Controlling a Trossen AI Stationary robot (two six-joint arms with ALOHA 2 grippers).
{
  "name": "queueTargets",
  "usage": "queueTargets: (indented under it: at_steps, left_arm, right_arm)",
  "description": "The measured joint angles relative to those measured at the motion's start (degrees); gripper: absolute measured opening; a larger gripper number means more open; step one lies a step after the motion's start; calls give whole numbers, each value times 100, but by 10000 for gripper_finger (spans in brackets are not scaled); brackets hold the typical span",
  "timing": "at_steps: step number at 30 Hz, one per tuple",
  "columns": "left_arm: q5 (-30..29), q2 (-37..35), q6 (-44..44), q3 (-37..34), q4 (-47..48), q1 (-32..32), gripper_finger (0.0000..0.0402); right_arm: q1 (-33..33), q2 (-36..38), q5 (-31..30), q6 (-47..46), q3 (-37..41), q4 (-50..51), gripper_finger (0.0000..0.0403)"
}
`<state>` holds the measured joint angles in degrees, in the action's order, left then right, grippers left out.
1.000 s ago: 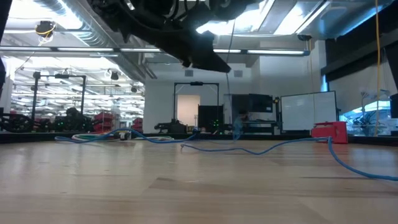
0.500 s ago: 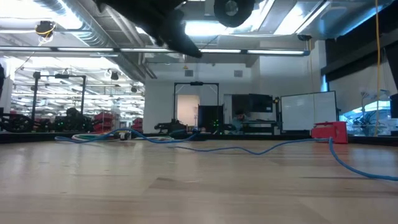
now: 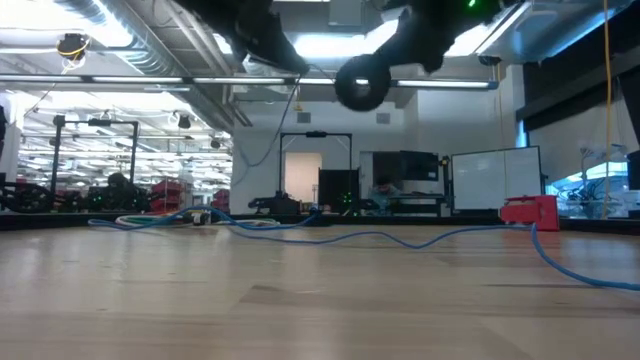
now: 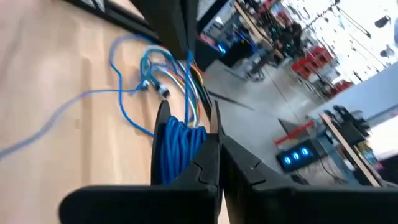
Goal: Coil cords
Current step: Coil the blue wire onto the black spool
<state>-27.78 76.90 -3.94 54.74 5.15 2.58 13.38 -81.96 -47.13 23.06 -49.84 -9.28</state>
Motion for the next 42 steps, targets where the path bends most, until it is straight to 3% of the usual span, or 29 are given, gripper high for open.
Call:
queueTargets:
  at_steps: [15, 24, 33, 42]
  left_arm:
    - [226, 335, 351, 0, -1102, 274, 6]
    - [764, 944, 71, 0, -2199, 267, 6]
    - [783, 1106, -84, 9, -2593, 224, 4]
    - [871, 1110, -97, 11, -2620, 238, 4]
  right_arm:
    - [-438, -273, 339, -629, 9, -461, 5]
    - [-436, -273, 381, -778, 12, -770, 5]
    - [-432, -211, 383, -891, 23, -1484, 5]
    - [-439, -61, 469, -309, 4, -2710, 5]
